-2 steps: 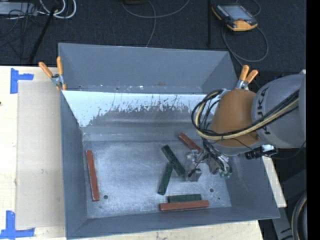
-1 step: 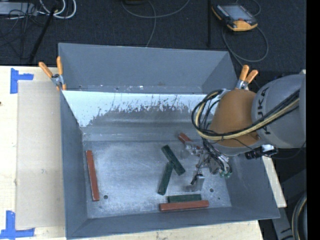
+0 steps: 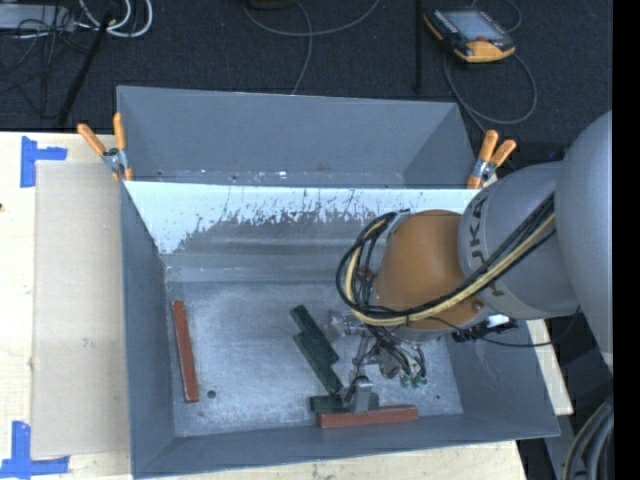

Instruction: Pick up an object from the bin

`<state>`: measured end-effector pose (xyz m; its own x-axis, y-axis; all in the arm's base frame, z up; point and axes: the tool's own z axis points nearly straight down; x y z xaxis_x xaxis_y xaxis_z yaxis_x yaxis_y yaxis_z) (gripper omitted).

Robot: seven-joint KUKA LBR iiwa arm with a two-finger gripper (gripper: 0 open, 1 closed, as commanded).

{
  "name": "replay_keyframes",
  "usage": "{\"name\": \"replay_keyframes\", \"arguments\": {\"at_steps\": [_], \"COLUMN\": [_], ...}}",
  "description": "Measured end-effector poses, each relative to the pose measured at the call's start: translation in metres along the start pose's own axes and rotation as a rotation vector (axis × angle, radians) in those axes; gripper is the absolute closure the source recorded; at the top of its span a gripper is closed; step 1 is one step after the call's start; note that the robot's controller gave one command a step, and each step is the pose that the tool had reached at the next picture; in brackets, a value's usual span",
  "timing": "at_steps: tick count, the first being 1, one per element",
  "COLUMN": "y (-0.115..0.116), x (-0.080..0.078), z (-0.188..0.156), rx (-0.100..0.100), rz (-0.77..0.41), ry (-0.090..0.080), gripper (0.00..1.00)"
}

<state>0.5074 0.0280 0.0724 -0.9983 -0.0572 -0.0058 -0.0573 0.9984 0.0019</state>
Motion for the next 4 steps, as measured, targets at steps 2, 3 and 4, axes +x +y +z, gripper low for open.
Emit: {"name": "replay_keyframes", "arguments": {"at_steps": [2, 3, 4], "y": [0.045, 0.045, 0.001], "x": [-0.059, -0.059, -0.099], "z": [-0.011, -0.01, -0.169], "rx": [0.003, 0.004, 0.002], "rz": [0.362, 0.358, 0.278], "ry": [0.004, 0.005, -0.005], "gripper": [0.0, 1.0, 1.0]}}
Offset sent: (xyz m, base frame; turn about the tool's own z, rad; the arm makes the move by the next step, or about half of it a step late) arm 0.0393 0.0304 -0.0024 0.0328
